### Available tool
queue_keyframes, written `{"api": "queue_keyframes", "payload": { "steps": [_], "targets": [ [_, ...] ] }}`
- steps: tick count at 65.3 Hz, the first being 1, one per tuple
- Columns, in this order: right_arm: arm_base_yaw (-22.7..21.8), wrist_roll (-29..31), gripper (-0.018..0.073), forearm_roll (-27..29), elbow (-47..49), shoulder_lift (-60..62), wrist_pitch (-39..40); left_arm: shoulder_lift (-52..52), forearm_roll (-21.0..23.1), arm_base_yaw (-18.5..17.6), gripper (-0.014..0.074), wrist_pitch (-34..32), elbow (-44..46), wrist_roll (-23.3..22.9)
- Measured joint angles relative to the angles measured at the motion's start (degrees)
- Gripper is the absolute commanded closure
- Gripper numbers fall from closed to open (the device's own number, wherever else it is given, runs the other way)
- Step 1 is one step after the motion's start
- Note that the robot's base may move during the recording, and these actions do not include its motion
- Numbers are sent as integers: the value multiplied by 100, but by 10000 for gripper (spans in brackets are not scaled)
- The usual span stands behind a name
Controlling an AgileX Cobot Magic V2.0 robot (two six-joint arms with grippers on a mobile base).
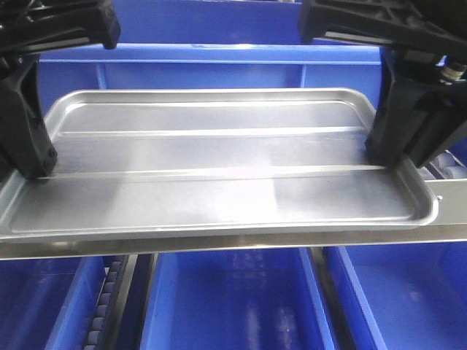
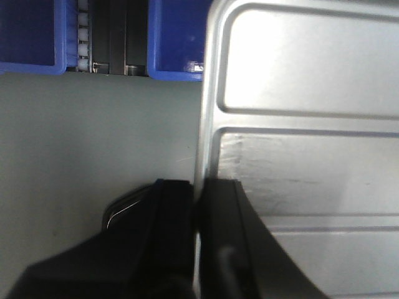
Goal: Grab silver tray and place in blue box
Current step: 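Hold the tray level while the base drives to the blue bins, then lower the held tray into the blue bin on the shelf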
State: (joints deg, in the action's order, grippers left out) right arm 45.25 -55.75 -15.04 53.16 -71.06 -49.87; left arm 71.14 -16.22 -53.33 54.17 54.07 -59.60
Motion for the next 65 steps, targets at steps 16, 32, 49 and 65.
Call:
{"api": "queue_keyframes", "payload": {
  "steps": [16, 32, 49, 65],
  "targets": [
    [0, 0, 501, 0, 0, 0, 0, 0, 0, 0, 610, 0, 0, 0],
    [0, 0, 501, 0, 0, 0, 69, 0, 0, 0, 610, 21, 0, 0],
    [0, 106, 501, -13, 149, 0, 62, 0, -205, 0, 610, 41, 143, 247],
    [-177, 963, 501, 83, 1133, -63, -432, 13, -210, 266, 612, 441, 954, 912]
  ]
}}
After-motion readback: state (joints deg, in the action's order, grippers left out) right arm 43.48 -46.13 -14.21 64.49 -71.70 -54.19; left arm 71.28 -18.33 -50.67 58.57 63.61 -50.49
